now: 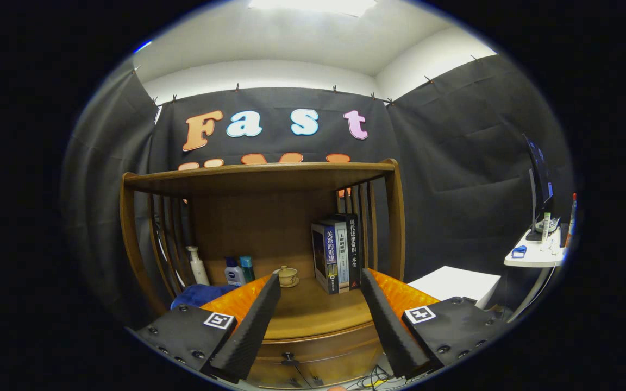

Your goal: Pull open the drawer, take out the items inside it, and place them on the countertop above the cabinet.

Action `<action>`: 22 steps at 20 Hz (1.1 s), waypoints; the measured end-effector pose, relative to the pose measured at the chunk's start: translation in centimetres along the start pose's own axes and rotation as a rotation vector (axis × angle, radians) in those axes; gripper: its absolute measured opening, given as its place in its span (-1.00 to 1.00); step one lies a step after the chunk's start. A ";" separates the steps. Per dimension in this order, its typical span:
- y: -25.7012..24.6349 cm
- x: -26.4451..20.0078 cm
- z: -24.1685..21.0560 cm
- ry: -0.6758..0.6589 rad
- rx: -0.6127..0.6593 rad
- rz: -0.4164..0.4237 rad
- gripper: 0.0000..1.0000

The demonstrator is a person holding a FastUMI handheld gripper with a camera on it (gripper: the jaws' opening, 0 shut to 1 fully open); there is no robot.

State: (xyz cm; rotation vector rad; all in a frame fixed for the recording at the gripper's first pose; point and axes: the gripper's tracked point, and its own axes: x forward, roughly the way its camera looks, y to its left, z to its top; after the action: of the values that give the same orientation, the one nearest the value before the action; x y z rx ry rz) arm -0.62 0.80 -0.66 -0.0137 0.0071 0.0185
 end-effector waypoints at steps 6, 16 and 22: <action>0.7 -0.2 -0.3 -0.004 -0.001 0.017 0.96; 3.1 1.4 -4.0 -0.019 0.013 0.089 0.96; 5.6 2.3 -7.9 -0.103 -0.014 0.172 0.96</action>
State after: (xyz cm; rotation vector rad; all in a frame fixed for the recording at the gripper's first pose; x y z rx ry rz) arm 1.54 6.34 -8.68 -0.0257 -0.0947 0.1911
